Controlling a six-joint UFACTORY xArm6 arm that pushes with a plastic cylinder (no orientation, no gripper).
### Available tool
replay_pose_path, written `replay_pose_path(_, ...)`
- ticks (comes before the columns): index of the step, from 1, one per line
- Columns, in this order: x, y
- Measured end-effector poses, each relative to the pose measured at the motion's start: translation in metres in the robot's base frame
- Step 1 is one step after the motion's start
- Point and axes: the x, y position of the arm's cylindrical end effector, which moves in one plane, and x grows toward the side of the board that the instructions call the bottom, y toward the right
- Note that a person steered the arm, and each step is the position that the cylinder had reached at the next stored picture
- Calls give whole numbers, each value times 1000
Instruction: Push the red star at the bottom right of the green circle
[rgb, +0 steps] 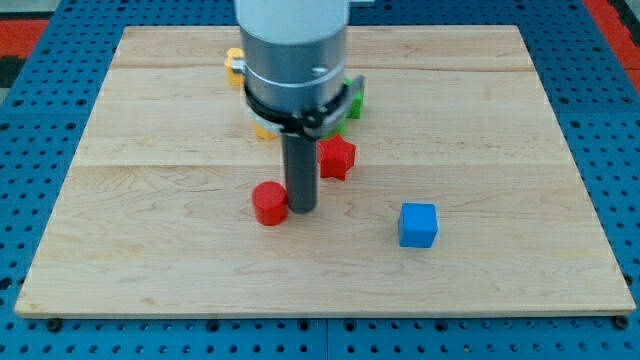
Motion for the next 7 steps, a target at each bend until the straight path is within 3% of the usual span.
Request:
replay_pose_path(1,-43,22)
replay_pose_path(2,-56,99)
replay_pose_path(3,-48,127)
replay_pose_path(4,-73,198)
replay_pose_path(5,-131,217)
replay_pose_path(7,-84,184)
